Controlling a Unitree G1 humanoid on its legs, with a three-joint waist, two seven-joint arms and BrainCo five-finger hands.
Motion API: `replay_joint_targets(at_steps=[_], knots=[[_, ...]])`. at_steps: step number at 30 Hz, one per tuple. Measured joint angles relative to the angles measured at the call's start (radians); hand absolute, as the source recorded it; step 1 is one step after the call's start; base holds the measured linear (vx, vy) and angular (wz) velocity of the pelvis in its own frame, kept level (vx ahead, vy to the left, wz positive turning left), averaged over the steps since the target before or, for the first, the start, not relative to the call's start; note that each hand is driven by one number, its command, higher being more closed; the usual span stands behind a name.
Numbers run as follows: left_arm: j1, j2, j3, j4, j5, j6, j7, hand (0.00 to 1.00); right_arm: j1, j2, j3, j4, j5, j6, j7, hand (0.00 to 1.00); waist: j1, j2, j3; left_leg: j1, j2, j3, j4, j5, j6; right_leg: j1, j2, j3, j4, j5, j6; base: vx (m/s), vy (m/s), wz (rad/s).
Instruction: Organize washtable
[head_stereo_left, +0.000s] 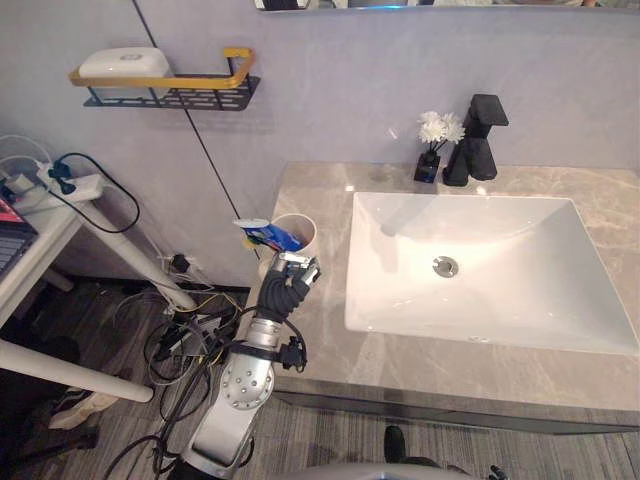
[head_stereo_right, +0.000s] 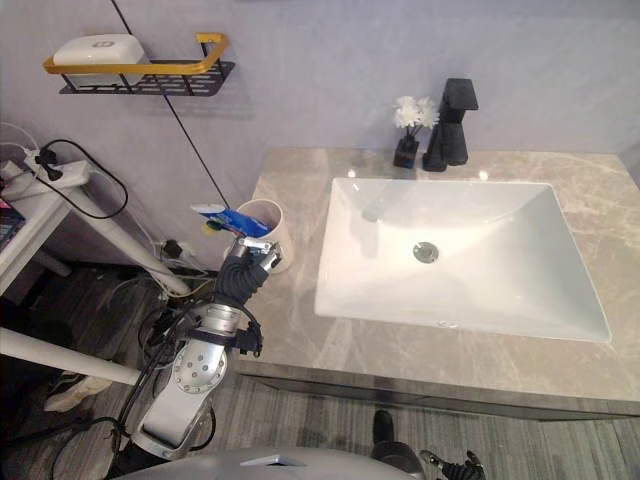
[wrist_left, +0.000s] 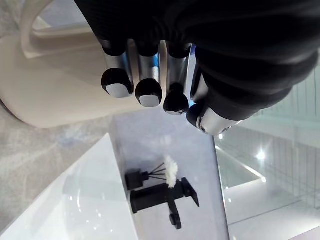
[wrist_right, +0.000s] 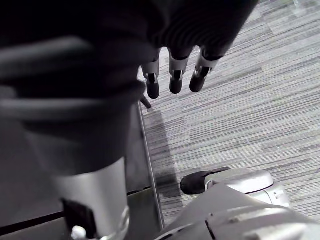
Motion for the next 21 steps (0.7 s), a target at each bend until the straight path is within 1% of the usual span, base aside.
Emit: replay_joint_targets(at_steps=[3, 11, 14, 17, 21], knots=[[-0.028, 0.0, 0.0, 0.024, 0.007, 0.006, 0.011, 1.0, 0.0, 0.0, 0.0, -0.001, 0.0, -0.001, 0.0, 0.0, -0.001, 0.001, 0.001, 0.0, 0.0, 0.002, -0.002, 0.0, 0.0, -0.003, 0.0, 0.003, 0.0, 0.0, 0.0, 0.0, 0.0, -0.01], [-0.055, 0.0, -0.004, 0.026, 0.007, 0.006, 0.012, 1.0, 0.001, 0.001, -0.002, -0.023, 0.0, -0.002, 0.0, 0.0, -0.007, 0.007, 0.018, -0.001, 0.0, 0.003, -0.003, 0.0, 0.0, -0.005, 0.001, 0.006, 0.0, 0.0, 0.0, 0.0, 0.0, 0.0], [-0.061, -0.004, -0.032, 0.026, 0.007, 0.006, 0.01, 1.0, 0.002, 0.002, -0.001, -0.024, 0.0, -0.002, 0.0, 0.0, -0.007, 0.007, 0.017, -0.003, 0.0, 0.003, -0.002, 0.0, 0.0, -0.005, 0.0, 0.008, 0.006, 0.0, 0.0, 0.0, 0.0, 0.0], [-0.061, -0.015, -0.08, 0.022, 0.005, 0.006, 0.004, 1.0, 0.005, 0.003, -0.002, -0.024, 0.0, -0.004, 0.0, 0.0, 0.0, 0.006, 0.017, -0.015, -0.002, 0.006, 0.003, 0.0, 0.0, -0.017, -0.001, 0.015, 0.007, 0.001, 0.002, 0.0, 0.001, -0.01], [-0.055, -0.044, -0.094, 0.0, -0.004, 0.005, -0.014, 1.0, 0.011, 0.003, 0.0, -0.023, 0.0, -0.017, 0.0, 0.0, 0.004, 0.007, 0.016, -0.015, -0.002, 0.007, 0.007, 0.0, 0.0, -0.016, -0.001, 0.019, 0.007, 0.001, 0.001, 0.0, 0.0, -0.01]])
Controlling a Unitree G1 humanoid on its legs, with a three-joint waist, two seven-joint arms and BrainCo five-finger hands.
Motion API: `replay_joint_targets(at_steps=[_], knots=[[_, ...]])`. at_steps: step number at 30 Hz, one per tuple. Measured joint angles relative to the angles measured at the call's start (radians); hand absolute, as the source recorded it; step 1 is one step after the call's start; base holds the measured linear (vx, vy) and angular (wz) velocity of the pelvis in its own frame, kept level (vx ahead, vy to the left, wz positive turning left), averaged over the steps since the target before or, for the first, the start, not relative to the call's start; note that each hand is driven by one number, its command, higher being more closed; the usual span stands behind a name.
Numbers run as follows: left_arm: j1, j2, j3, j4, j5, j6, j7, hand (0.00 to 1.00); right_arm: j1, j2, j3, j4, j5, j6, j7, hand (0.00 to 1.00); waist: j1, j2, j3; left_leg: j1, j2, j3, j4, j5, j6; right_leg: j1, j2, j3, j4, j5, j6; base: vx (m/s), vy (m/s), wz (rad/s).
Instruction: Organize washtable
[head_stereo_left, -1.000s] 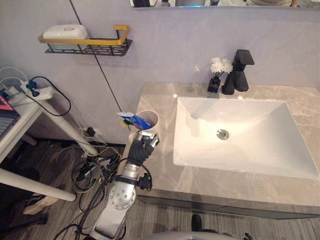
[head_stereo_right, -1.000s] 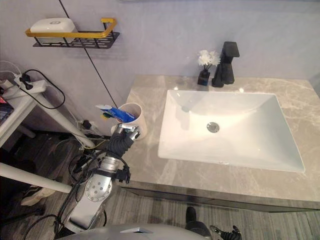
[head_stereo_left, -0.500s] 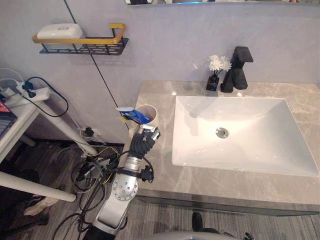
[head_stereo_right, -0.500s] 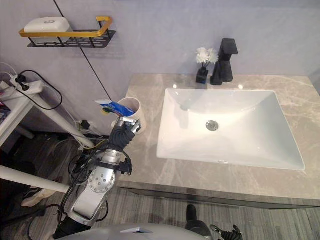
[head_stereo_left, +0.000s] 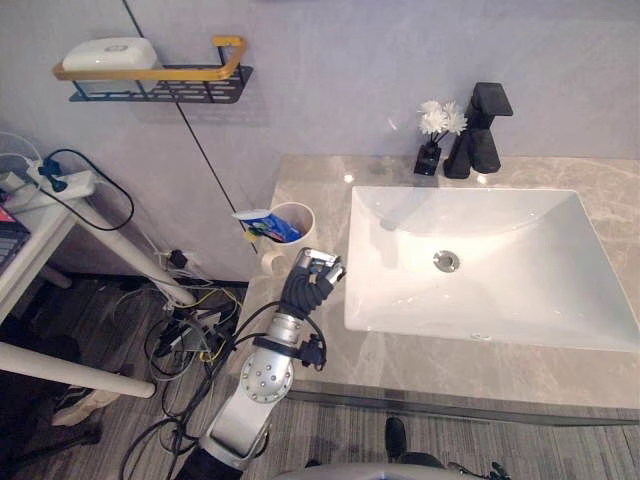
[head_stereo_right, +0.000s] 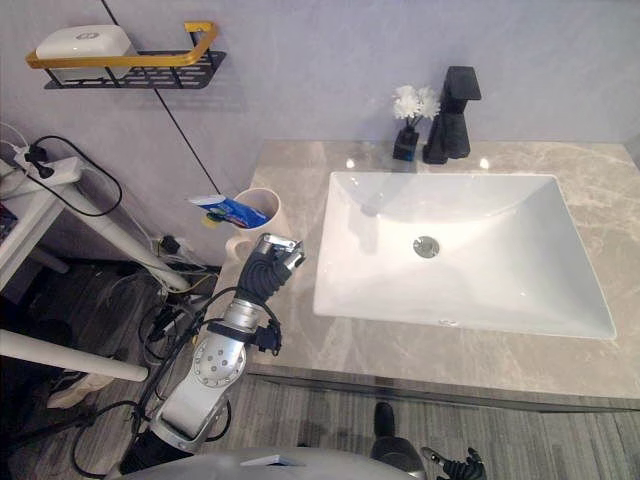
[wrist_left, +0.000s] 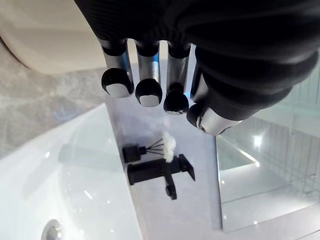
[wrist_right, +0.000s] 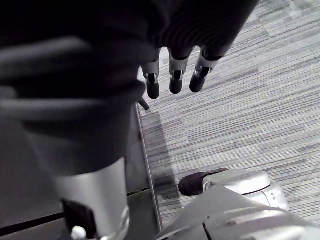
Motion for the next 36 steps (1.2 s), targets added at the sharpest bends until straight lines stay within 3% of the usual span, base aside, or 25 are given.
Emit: replay_joint_targets(at_steps=[14, 24, 31, 36], knots=[[0.162, 0.031, 0.03, -0.005, -0.051, -0.012, -0.022, 1.0, 0.001, -0.001, 0.005, 0.004, 0.0, -0.001, 0.0, 0.0, 0.001, -0.006, -0.007, 0.016, 0.001, -0.008, 0.01, -0.001, 0.001, 0.029, -0.001, -0.022, -0.007, 0.005, -0.002, -0.02, -0.001, 0.02], [0.167, 0.016, 0.088, 0.166, -0.089, -0.004, -0.04, 1.0, 0.007, -0.001, 0.008, 0.005, 0.0, 0.001, 0.0, 0.0, 0.0, -0.018, -0.02, 0.019, 0.001, -0.006, 0.012, -0.001, 0.001, 0.029, -0.001, -0.021, -0.007, 0.005, -0.001, 0.0, 0.0, 0.0], [0.155, -0.003, 0.145, 0.179, -0.09, -0.004, -0.036, 1.0, 0.007, 0.002, 0.007, 0.005, 0.0, 0.002, -0.001, 0.0, -0.001, -0.027, -0.026, 0.022, 0.002, -0.002, 0.007, -0.002, 0.002, 0.028, 0.0, -0.011, -0.007, 0.005, -0.001, 0.0, 0.0, -0.01], [0.147, -0.004, 0.146, 0.185, -0.162, -0.004, -0.034, 1.0, 0.008, 0.02, 0.003, 0.004, 0.0, 0.002, -0.003, 0.0, -0.001, -0.04, -0.035, 0.028, 0.002, 0.005, 0.005, -0.002, 0.002, 0.03, 0.0, -0.003, -0.008, 0.006, 0.0, 0.0, 0.004, -0.04]])
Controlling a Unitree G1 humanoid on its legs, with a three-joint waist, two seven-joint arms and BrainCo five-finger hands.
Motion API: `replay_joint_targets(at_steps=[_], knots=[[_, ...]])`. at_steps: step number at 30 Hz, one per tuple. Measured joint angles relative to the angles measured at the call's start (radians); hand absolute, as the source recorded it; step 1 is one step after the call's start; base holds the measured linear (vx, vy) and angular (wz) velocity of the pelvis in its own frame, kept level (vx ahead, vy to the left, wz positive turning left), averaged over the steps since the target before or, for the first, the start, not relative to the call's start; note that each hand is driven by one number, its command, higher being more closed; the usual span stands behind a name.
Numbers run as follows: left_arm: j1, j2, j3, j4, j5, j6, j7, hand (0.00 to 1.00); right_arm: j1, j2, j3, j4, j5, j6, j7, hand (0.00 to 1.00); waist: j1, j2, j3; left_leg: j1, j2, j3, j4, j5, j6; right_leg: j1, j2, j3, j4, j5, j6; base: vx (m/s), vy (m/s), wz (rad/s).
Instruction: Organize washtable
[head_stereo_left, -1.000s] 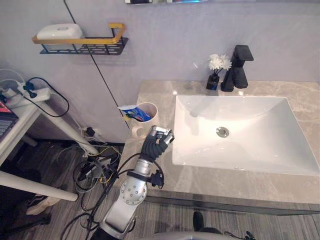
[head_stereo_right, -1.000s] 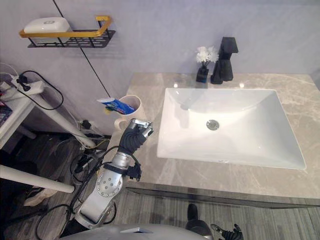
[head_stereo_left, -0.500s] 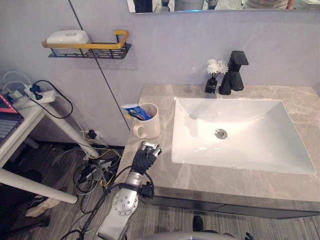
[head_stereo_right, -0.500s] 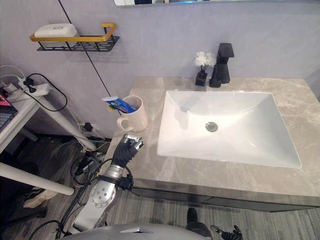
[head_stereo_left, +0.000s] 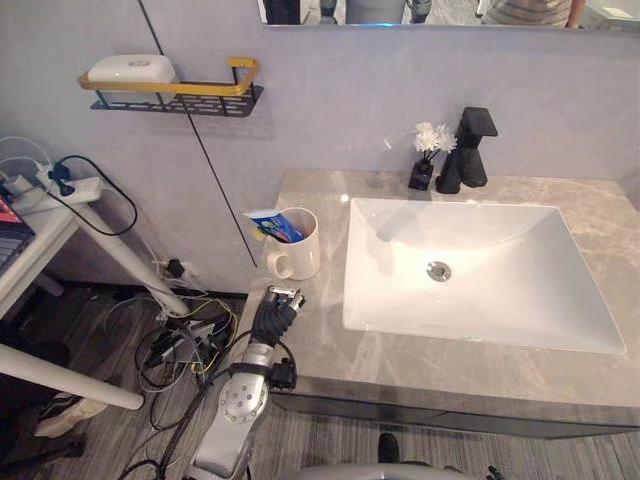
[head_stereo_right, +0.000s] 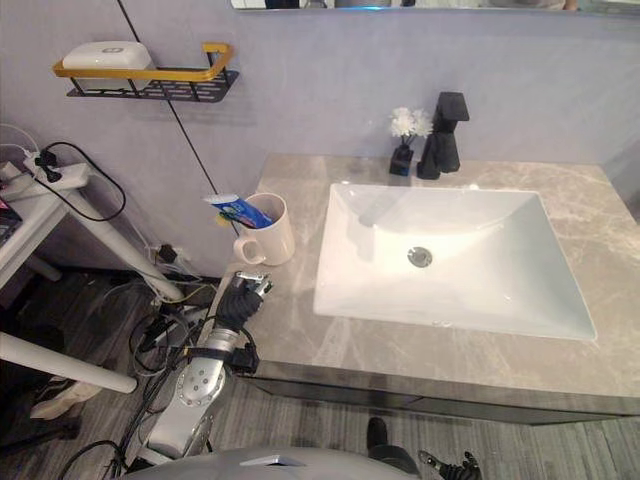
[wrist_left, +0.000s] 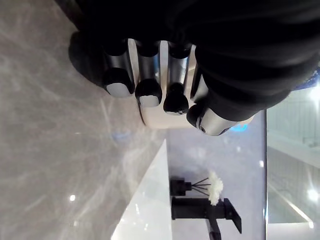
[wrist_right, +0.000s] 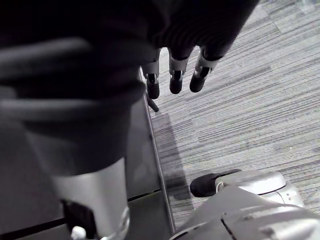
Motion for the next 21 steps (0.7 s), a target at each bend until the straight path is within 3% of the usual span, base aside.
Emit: replay_joint_targets(at_steps=[21], knots=[[-0.119, -0.013, -0.008, 0.074, -0.038, 0.025, 0.028, 1.0, 0.001, 0.0, 0.0, 0.0, 0.0, 0.001, 0.003, 0.0, -0.011, -0.002, 0.001, 0.009, 0.0, 0.018, -0.009, -0.003, 0.002, -0.004, 0.001, 0.009, 0.0, 0.0, 0.001, 0.0, 0.001, -0.02]])
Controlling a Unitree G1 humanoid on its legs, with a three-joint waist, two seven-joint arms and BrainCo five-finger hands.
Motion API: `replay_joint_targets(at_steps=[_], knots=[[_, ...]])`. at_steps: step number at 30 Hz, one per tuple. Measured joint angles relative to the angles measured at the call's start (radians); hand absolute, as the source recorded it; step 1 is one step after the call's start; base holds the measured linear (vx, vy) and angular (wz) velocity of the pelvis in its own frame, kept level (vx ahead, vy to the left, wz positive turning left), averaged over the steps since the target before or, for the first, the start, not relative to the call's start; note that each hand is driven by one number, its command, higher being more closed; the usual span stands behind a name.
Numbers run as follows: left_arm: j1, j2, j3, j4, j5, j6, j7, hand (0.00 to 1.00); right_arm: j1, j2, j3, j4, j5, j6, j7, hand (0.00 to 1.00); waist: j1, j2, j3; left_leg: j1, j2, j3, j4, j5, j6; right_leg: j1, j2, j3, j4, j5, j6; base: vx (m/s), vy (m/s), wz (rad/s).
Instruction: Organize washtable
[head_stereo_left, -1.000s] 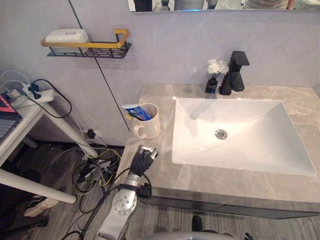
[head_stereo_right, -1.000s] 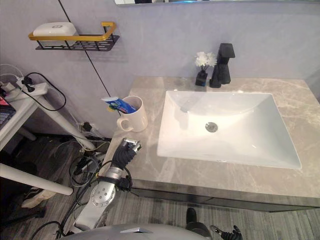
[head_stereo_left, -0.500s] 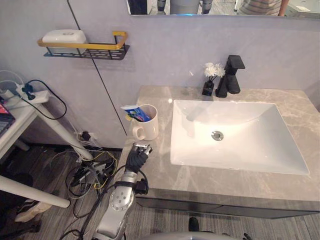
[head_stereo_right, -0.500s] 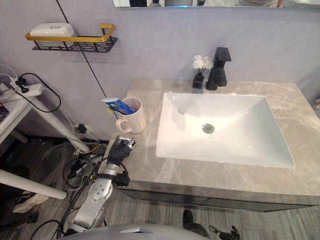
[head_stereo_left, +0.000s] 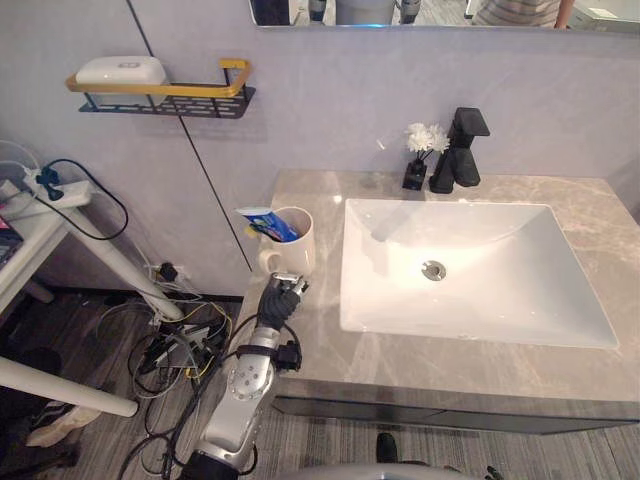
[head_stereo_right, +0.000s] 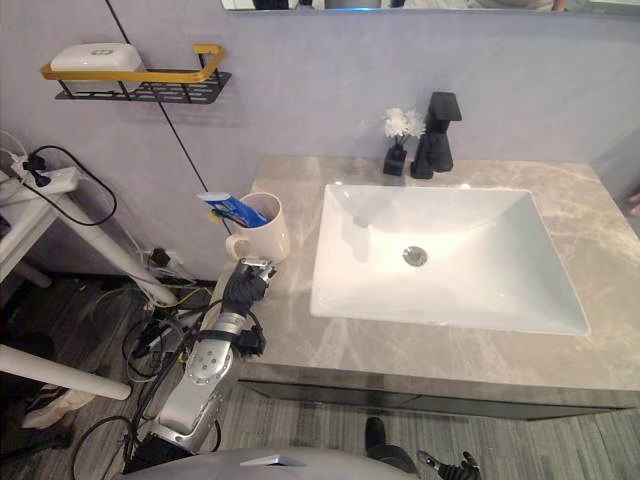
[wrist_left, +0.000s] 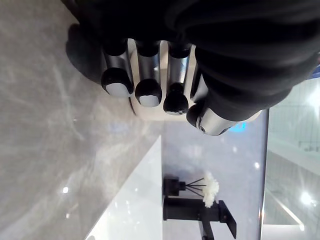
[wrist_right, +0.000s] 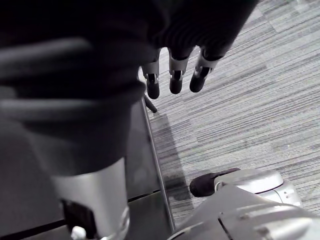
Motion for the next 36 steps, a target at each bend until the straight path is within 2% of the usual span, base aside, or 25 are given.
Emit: replay_joint_targets(at_steps=[20, 29, 36], knots=[[-0.156, -0.015, 0.015, 0.086, -0.036, 0.014, 0.076, 1.0, 0.0, 0.0, 0.0, -0.001, 0.0, 0.0, 0.002, 0.0, -0.016, -0.006, 0.011, 0.004, 0.013, 0.025, -0.008, -0.006, -0.004, -0.012, 0.016, 0.026, 0.0, 0.0, -0.001, 0.01, -0.005, -0.03], [-0.158, -0.016, 0.017, 0.087, -0.026, 0.015, 0.075, 1.0, 0.0, 0.0, 0.0, -0.001, 0.0, 0.0, 0.003, 0.0, -0.017, -0.007, 0.015, 0.004, 0.014, 0.03, -0.013, -0.007, -0.004, -0.017, 0.018, 0.031, 0.0, 0.0, -0.001, 0.0, 0.0, -0.01], [-0.242, -0.016, -0.001, 0.124, -0.005, 0.022, 0.076, 1.0, 0.0, 0.0, 0.0, -0.003, 0.001, -0.003, 0.004, 0.0, -0.021, -0.008, 0.036, 0.009, 0.014, 0.036, -0.018, -0.007, -0.004, -0.019, 0.021, 0.043, 0.0, 0.0, -0.001, 0.0, 0.001, -0.03]])
